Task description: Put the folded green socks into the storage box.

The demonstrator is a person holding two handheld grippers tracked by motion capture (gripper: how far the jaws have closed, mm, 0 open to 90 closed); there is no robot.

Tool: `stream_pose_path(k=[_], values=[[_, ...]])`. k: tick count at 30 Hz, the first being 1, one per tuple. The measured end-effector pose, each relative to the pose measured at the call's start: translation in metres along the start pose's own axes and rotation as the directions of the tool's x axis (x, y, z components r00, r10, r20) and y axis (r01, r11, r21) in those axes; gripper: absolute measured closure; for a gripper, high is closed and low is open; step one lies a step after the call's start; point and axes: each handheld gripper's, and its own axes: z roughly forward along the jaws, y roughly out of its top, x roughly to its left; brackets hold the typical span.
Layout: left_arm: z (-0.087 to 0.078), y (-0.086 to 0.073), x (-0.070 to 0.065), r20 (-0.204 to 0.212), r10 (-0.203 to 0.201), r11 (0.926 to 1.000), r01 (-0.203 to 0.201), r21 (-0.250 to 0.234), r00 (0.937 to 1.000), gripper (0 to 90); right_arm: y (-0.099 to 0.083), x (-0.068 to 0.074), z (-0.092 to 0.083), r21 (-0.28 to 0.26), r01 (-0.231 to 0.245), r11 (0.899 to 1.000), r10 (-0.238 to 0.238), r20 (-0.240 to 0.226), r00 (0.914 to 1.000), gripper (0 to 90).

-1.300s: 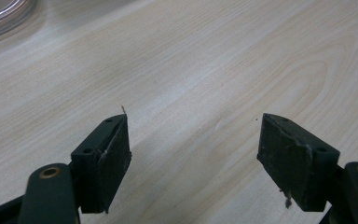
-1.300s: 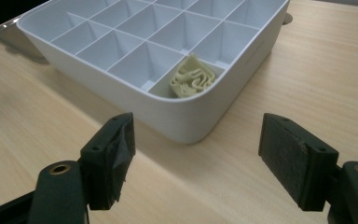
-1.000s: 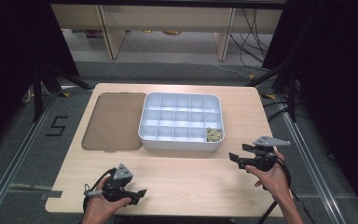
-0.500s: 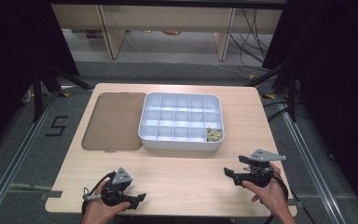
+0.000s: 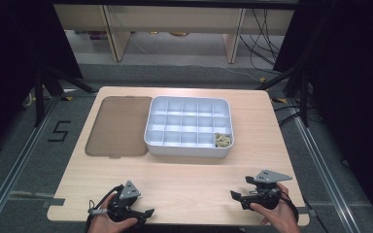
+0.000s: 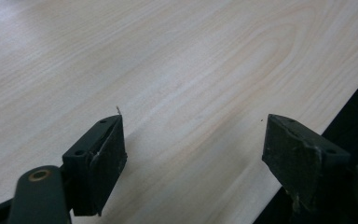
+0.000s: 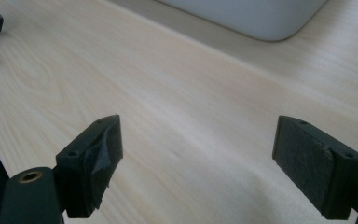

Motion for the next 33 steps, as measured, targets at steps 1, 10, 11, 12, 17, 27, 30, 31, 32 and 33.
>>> stream_pose_path(k=[1, 10, 11, 12, 17, 27, 30, 31, 32, 33], values=[[-0.001, 0.000, 0.000, 0.014, 0.001, 1.0000, -0.001, 0.000, 0.9999, 20.5, -0.002, 0.001, 0.001, 0.003, 0.008, 1.000, -0.008, 0.004, 1.0000, 16.7], [0.002, -0.001, -0.003, 0.018, 0.017, 0.9998, -0.017, 0.009, 0.9997, 20.4, -0.012, 0.008, 0.001, 0.071, 0.022, 0.997, -0.024, 0.031, 0.9992, 16.6], [0.002, -0.001, -0.002, 0.011, 0.021, 0.9997, -0.021, 0.012, 0.9997, 20.4, -0.013, 0.008, 0.002, 0.072, 0.024, 0.997, -0.026, 0.032, 0.9991, 16.6], [0.002, -0.002, -0.002, 0.011, 0.020, 0.9997, -0.020, 0.013, 0.9997, 20.4, -0.013, 0.005, 0.003, 0.071, 0.045, 0.997, -0.046, 0.021, 0.9987, 16.6], [0.002, -0.002, -0.002, 0.014, 0.019, 0.9998, -0.019, 0.010, 0.9997, 20.2, -0.014, 0.006, 0.004, 0.081, 0.041, 0.996, -0.043, 0.025, 0.9988, 16.6], [0.002, -0.002, -0.001, 0.008, 0.007, 0.9999, -0.007, 0.014, 0.9999, 20.2, -0.015, 0.005, 0.006, 0.091, 0.033, 0.995, -0.033, 0.001, 0.9994, 16.6], [0.002, -0.002, 0.000, 0.010, 0.018, 0.9998, -0.018, 0.012, 0.9998, 20.2, -0.014, 0.006, 0.005, 0.087, 0.043, 0.995, -0.046, 0.026, 0.9986, 16.6], [0.001, -0.002, 0.000, 0.008, 0.023, 0.9996, -0.023, 0.014, 0.9997, 20.2, -0.014, 0.006, 0.005, 0.087, 0.045, 0.995, -0.047, 0.024, 0.9986, 16.6], [0.002, -0.002, 0.001, 0.003, 0.021, 0.9997, -0.021, 0.013, 0.9998, 20.2, -0.014, 0.006, 0.005, 0.087, 0.044, 0.995, -0.046, 0.024, 0.9986, 16.5], [0.001, -0.002, 0.000, 0.011, 0.021, 0.9997, -0.021, 0.013, 0.9997, 20.2, -0.014, 0.006, 0.005, 0.086, 0.045, 0.995, -0.047, 0.026, 0.9986, 16.5]])
